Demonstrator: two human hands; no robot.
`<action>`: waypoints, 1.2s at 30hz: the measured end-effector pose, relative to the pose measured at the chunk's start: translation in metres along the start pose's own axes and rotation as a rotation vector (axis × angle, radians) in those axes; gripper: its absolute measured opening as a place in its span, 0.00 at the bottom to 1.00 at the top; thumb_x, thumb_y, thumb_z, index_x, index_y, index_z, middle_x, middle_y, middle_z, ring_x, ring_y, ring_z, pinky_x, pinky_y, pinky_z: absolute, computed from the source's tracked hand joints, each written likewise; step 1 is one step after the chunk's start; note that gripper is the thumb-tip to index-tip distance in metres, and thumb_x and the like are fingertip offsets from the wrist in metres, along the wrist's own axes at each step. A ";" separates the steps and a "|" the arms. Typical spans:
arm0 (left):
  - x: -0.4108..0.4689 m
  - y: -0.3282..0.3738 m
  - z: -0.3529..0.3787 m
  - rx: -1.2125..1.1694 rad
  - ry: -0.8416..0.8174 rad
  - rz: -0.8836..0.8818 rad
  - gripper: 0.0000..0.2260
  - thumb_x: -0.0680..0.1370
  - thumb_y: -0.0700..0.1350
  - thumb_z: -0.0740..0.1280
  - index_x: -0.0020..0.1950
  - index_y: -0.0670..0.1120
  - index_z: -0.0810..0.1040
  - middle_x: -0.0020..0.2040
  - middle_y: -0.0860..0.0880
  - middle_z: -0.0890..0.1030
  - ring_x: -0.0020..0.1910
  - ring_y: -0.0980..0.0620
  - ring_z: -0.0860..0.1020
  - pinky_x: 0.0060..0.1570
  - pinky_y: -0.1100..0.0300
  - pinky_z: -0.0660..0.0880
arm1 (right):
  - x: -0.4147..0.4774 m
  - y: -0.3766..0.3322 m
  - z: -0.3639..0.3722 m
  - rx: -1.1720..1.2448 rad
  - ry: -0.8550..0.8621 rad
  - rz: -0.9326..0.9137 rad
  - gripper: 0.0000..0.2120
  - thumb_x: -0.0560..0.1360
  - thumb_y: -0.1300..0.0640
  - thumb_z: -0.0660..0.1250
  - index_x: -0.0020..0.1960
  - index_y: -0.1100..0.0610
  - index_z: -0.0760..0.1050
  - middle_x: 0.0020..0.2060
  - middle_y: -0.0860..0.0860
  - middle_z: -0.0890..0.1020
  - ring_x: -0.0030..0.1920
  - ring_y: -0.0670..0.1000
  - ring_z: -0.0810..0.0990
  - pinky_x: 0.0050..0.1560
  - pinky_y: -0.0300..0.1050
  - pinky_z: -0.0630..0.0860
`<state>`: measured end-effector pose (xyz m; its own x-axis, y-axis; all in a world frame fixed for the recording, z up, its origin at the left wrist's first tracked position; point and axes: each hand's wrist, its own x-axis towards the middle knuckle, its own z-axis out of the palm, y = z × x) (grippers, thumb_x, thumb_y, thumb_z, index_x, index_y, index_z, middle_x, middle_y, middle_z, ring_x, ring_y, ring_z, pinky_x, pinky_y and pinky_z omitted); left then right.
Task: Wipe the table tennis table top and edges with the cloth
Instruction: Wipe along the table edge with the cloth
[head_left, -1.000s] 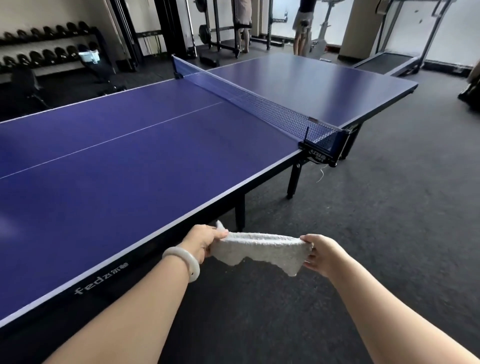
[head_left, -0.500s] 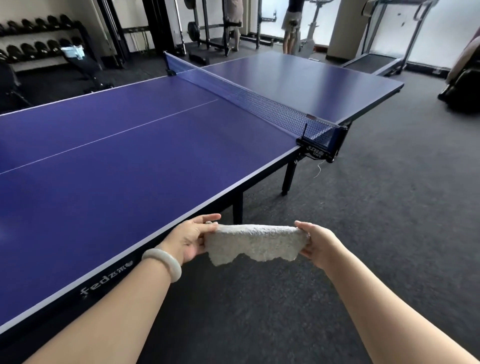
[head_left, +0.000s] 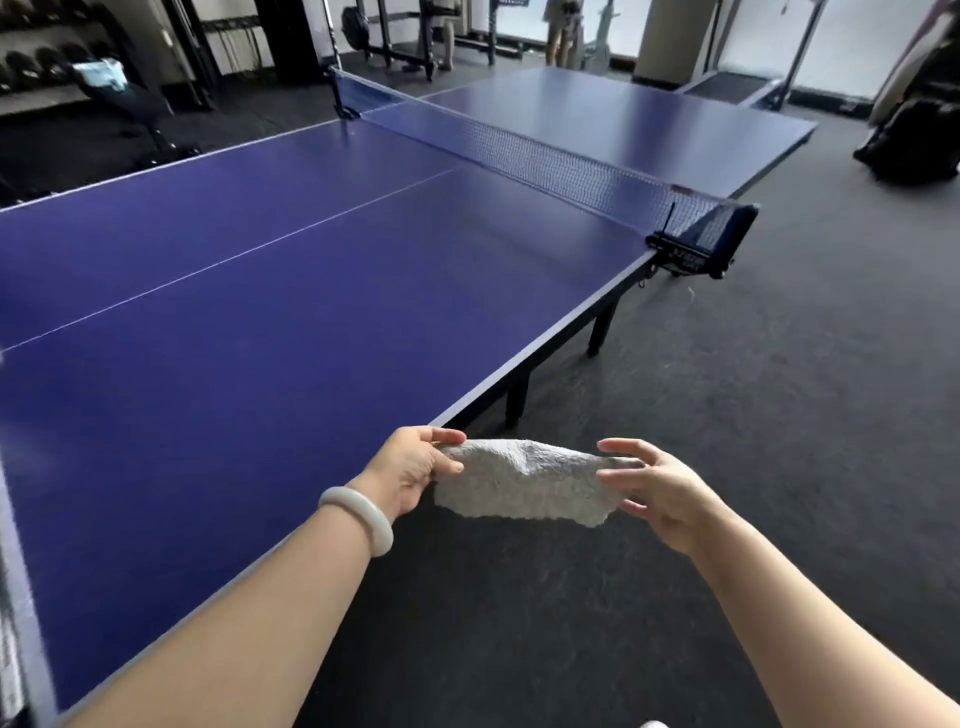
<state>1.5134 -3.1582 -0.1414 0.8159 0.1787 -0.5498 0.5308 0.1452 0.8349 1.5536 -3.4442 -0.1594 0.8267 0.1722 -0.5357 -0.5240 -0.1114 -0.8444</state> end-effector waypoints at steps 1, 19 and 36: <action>-0.003 -0.003 -0.009 0.054 0.009 -0.002 0.17 0.70 0.20 0.65 0.50 0.38 0.80 0.47 0.41 0.80 0.48 0.46 0.79 0.53 0.55 0.78 | -0.008 0.008 0.011 -0.051 -0.005 -0.012 0.20 0.68 0.74 0.72 0.53 0.55 0.81 0.47 0.54 0.82 0.45 0.50 0.80 0.48 0.44 0.75; -0.112 -0.053 -0.086 0.826 0.012 0.305 0.05 0.78 0.39 0.68 0.45 0.48 0.80 0.48 0.47 0.82 0.49 0.49 0.79 0.50 0.54 0.76 | -0.137 0.086 0.063 -0.471 0.365 -0.239 0.04 0.73 0.55 0.75 0.41 0.55 0.82 0.42 0.47 0.82 0.45 0.49 0.79 0.47 0.44 0.77; -0.183 -0.124 -0.092 1.008 -0.224 0.343 0.05 0.77 0.43 0.66 0.47 0.44 0.81 0.44 0.44 0.84 0.47 0.45 0.82 0.44 0.58 0.77 | -0.202 0.161 0.252 0.347 0.190 0.120 0.18 0.81 0.46 0.66 0.42 0.58 0.83 0.39 0.56 0.86 0.41 0.54 0.86 0.46 0.57 0.84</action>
<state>1.2768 -3.1200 -0.1465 0.9256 -0.1385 -0.3523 0.1276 -0.7621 0.6347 1.2503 -3.2500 -0.1873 0.7614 -0.0094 -0.6483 -0.6304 0.2226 -0.7437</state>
